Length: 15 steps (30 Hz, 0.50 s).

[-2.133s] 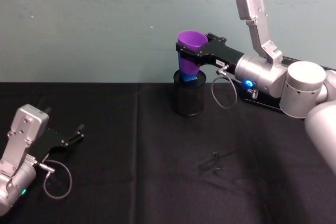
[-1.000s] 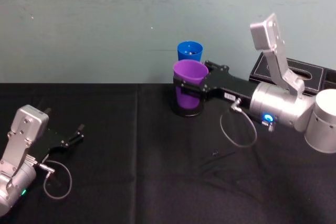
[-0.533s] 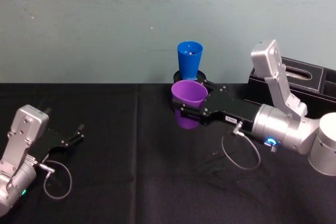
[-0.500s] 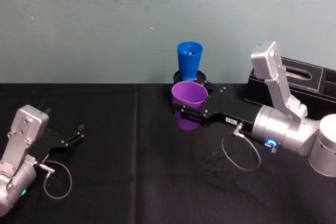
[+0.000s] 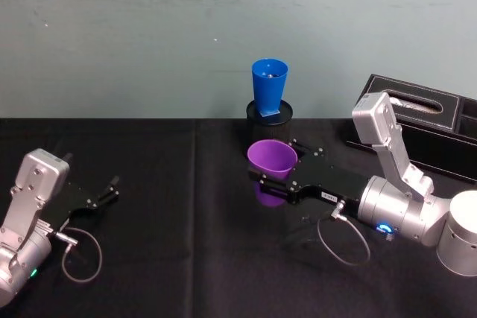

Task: Pick up one cup with a gripper and tap it against the other cup.

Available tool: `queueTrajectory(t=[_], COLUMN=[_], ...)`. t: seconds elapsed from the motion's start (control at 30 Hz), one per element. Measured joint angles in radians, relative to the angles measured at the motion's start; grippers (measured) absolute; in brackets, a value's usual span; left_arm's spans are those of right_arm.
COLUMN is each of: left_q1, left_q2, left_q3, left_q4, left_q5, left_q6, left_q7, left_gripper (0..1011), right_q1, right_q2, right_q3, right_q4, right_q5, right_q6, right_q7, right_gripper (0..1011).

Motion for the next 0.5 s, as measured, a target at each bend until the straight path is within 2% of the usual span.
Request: queueTrajectory(t=[0.5], left_q1=[0.000], left_q2=[0.000], left_q3=[0.000], left_q4=[0.000], left_q5=[0.000], left_q6=[0.000], left_q7=[0.000], left_gripper=[1004], right_q1=[-0.022], right_q2=[-0.025], right_q3=[0.017], right_q4=[0.043], right_q5=[-0.001], right_q6=[-0.007], right_q7=[-0.017], right_gripper=[741])
